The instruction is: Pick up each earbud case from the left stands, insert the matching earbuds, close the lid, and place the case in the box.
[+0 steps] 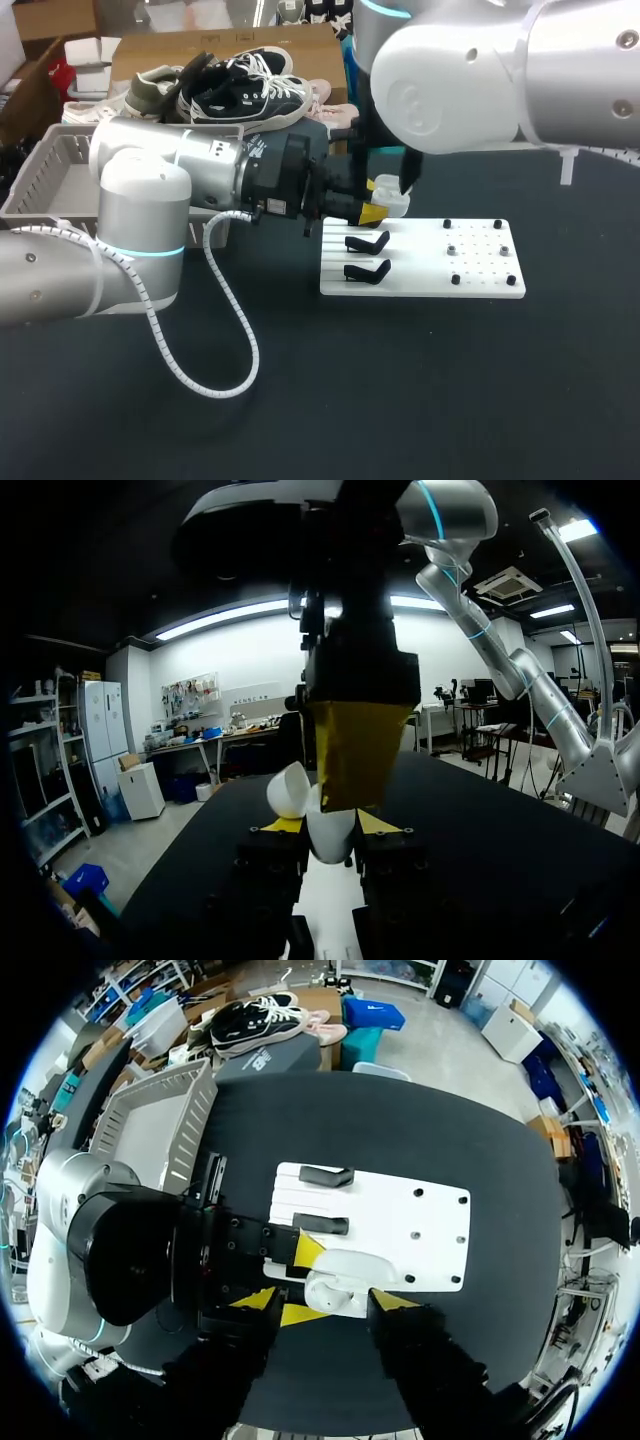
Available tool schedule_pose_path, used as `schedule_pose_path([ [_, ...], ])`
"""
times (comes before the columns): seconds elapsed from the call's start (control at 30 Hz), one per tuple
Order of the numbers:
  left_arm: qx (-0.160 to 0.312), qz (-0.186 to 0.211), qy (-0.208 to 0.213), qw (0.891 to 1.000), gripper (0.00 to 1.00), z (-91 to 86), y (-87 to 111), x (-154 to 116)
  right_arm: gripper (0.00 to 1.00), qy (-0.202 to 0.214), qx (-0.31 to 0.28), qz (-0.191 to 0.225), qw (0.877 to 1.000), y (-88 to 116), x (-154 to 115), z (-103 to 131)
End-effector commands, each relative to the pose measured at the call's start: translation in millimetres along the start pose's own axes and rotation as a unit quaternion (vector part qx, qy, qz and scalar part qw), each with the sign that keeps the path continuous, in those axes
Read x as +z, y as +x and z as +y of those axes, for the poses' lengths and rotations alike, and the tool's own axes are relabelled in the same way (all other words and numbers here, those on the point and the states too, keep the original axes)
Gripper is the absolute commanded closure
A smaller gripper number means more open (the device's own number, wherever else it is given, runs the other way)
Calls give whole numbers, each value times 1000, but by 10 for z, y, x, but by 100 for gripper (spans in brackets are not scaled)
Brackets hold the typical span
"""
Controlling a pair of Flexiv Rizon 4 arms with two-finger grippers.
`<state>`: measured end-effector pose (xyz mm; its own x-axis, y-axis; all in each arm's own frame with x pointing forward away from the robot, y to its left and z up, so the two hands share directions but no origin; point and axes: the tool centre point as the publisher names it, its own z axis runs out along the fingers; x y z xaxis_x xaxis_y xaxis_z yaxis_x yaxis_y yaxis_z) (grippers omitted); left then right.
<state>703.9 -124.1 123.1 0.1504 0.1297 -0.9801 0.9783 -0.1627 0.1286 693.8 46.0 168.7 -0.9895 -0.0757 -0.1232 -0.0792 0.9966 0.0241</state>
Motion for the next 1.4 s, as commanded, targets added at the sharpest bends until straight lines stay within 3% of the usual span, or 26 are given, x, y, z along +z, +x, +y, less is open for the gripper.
schedule_pose_path([
  [0.03,1,-1,-1,1000,100,-2,-3,-2,36,-1,4,-8,1000,47,-86,-34],
  [0.17,1,-1,-1,1000,100,-2,-3,-2,24,-6,24,-16,1000,38,-184,-148],
  [0.3,1,-1,-1,1000,100,-2,-3,-2,0,-5,60,-27,998,-34,-251,-317],
  [0.53,1,-1,-1,1000,100,-2,-3,-2,0,20,140,-40,989,-216,-228,-615],
  [0.73,1,-1,-1,1000,100,-2,-3,-2,0,30,173,-44,984,-344,-149,-769],
  [0.97,1,-1,-1,1000,100,-2,-3,-2,0,21,173,-33,984,-391,-10,-759],
  [1.4,1,-1,-1,1000,100,-2,-3,-2,0,7,159,-10,987,-302,158,-699],
])
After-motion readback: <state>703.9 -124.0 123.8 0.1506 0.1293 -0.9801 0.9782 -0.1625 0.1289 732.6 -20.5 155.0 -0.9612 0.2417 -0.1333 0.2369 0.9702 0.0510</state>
